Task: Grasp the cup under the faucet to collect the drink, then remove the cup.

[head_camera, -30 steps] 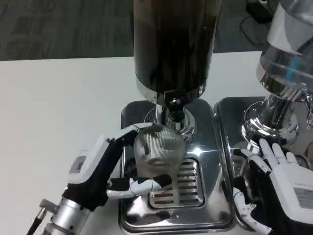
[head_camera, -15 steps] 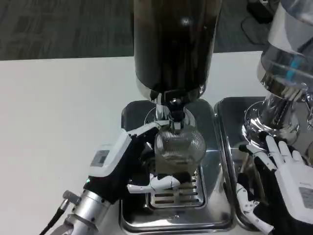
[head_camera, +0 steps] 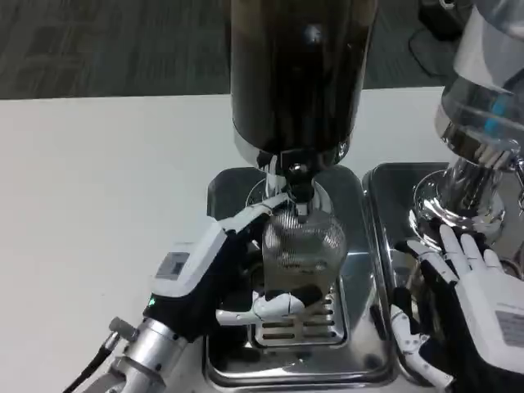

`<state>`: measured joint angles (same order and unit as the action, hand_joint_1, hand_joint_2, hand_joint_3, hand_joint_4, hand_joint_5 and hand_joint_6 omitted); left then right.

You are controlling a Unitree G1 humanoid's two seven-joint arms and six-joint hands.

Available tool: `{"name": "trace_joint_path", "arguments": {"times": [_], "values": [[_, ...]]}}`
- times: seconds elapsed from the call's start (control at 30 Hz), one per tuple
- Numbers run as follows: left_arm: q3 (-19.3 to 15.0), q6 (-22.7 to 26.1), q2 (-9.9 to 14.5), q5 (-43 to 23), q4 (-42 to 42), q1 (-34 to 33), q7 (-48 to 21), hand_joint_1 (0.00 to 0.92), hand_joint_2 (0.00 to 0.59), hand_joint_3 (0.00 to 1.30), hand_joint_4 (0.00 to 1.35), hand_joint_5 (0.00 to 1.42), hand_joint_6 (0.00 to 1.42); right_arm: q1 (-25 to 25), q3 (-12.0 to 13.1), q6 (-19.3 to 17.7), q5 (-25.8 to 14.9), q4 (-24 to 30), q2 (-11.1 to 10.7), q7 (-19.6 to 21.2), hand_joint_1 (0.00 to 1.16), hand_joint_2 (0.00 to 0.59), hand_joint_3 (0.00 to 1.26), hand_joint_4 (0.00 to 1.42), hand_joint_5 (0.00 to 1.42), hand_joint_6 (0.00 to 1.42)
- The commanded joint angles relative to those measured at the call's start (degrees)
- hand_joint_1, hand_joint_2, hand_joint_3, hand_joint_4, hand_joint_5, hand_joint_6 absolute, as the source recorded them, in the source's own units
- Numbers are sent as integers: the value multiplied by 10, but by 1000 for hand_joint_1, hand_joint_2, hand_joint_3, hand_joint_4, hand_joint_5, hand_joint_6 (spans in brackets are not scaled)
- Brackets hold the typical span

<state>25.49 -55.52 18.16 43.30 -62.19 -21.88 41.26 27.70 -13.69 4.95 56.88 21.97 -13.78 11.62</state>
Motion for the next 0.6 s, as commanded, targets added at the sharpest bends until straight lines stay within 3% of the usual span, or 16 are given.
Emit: {"name": "trace_joint_path", "arguments": {"times": [0.03,0.33,0.6], "values": [[10,14,9,9,13,1,4,265,76,123,175,408,252,-5,-1,-3,-4,-11,0,8,363,530,218,0,0,0],[17,27,30,23,45,14,24,183,72,61,99,361,208,-9,0,-6,-9,-16,-3,8,363,530,218,0,0,0],[-21,8,64,-10,92,63,29,139,70,151,177,420,245,-14,2,-13,-18,-20,-12,4,361,523,219,0,0,0]]}}
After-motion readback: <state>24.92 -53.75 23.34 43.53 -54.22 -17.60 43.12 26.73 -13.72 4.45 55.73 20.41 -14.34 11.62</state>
